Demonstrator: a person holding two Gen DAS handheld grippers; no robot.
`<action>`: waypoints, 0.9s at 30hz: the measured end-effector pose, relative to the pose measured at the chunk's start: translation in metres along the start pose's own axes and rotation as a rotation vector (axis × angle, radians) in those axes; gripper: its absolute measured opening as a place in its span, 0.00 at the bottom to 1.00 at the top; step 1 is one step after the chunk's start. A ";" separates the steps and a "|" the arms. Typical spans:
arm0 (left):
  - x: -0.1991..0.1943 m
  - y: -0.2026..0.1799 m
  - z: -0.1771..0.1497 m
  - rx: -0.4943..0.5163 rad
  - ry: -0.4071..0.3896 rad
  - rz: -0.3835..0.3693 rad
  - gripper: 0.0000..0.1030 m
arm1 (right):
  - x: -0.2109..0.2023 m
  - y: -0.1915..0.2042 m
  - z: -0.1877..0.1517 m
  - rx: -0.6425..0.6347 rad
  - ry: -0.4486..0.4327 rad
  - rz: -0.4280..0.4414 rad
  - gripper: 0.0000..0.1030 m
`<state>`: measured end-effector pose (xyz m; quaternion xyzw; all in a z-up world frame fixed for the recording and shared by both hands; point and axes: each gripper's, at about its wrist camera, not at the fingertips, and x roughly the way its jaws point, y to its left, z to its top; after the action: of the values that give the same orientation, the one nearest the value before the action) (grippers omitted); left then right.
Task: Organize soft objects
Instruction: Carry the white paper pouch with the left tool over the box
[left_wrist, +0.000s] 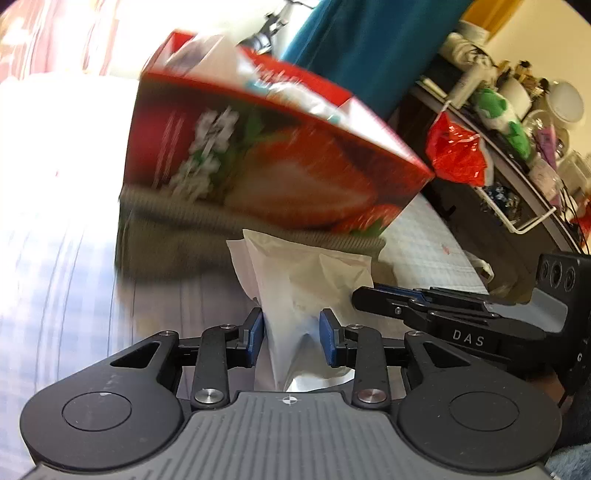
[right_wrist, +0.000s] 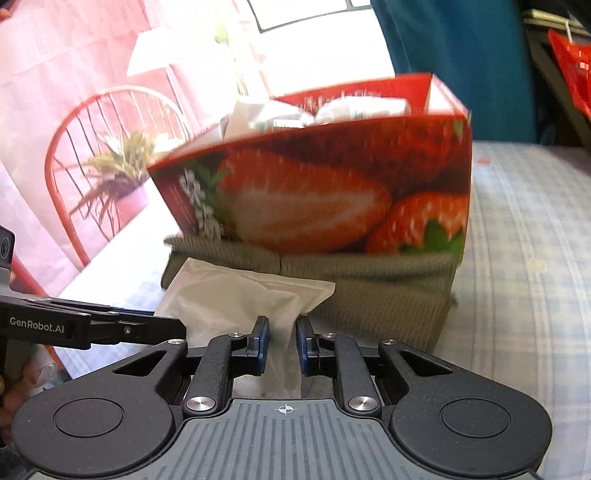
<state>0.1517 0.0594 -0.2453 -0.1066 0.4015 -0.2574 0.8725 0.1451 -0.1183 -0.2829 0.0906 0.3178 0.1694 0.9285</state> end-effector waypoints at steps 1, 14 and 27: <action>0.001 -0.002 0.005 0.021 -0.006 0.007 0.33 | 0.000 0.000 0.004 -0.010 -0.012 -0.004 0.14; 0.051 0.002 0.031 0.083 0.053 0.056 0.37 | 0.032 -0.026 0.025 -0.056 0.001 -0.056 0.27; 0.059 0.019 0.031 0.032 0.100 0.027 0.43 | 0.045 -0.036 0.021 0.028 0.037 -0.021 0.29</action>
<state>0.2137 0.0430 -0.2708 -0.0743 0.4418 -0.2568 0.8564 0.2003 -0.1366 -0.3017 0.0970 0.3381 0.1572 0.9228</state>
